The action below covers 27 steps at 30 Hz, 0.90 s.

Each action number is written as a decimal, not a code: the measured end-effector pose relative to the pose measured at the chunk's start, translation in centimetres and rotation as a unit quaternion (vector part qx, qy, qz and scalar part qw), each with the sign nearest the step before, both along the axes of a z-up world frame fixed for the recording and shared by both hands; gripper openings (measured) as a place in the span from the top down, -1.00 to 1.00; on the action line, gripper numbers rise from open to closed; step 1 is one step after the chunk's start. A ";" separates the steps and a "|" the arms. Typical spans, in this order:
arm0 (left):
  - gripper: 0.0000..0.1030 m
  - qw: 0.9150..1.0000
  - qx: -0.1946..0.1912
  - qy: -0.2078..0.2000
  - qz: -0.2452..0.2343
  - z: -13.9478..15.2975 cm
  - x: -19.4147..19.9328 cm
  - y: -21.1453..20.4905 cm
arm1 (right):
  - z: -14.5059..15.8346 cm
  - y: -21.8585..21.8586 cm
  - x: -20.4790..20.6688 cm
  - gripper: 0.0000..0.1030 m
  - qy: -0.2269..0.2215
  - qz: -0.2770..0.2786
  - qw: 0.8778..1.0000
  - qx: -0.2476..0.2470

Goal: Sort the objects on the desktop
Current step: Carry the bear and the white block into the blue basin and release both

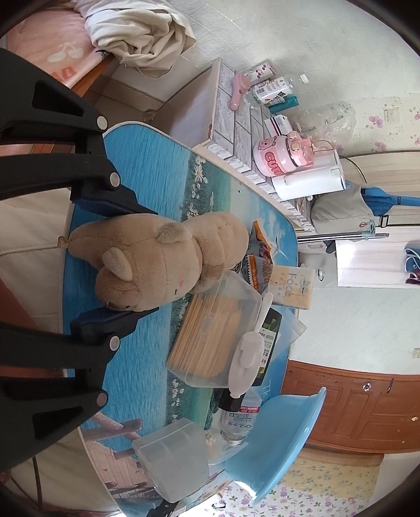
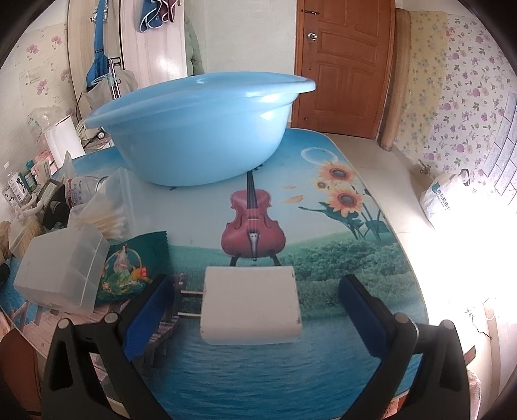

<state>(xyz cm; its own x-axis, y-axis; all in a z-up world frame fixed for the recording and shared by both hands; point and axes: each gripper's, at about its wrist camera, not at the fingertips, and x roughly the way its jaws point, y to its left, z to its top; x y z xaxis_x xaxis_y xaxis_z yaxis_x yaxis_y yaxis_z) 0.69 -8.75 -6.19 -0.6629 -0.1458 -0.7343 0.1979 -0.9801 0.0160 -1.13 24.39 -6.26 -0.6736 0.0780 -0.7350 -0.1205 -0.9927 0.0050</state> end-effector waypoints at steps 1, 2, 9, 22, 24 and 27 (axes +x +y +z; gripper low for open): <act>0.13 1.000 -0.005 0.001 -0.002 0.1 0.1 0.0 | 0.0 0.0 -0.1 -1.00 0.000 -0.002 1.000 0.000; 0.13 1.000 -0.010 0.003 -0.002 0.3 0.2 0.1 | 0.0 -0.1 -0.1 -1.00 0.000 -0.003 1.000 0.001; 0.13 1.000 0.005 0.029 0.000 3.4 0.9 -0.2 | 0.0 0.0 -0.2 -1.00 -0.010 -0.002 1.000 -0.001; 0.12 0.996 0.016 0.063 -0.054 8.6 -1.0 3.6 | 1.6 0.8 0.7 -0.17 0.002 0.025 0.999 -0.022; 0.12 0.995 0.014 0.065 -0.073 9.4 -2.0 4.8 | 2.7 0.7 0.7 -0.16 0.013 0.027 0.999 -0.020; 0.12 0.992 0.021 0.077 -0.097 10.7 -3.7 6.6 | 4.6 0.5 0.6 -0.16 0.030 0.037 0.998 -0.031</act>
<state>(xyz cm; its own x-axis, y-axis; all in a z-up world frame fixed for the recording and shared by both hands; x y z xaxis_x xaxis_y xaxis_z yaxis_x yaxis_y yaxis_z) -2.99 -2.13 4.49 -0.7801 0.0252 -0.6252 0.0014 -0.9991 -0.0421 -0.51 24.88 -1.70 -0.7182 -0.0182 -0.6956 -0.0445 -0.9964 0.0720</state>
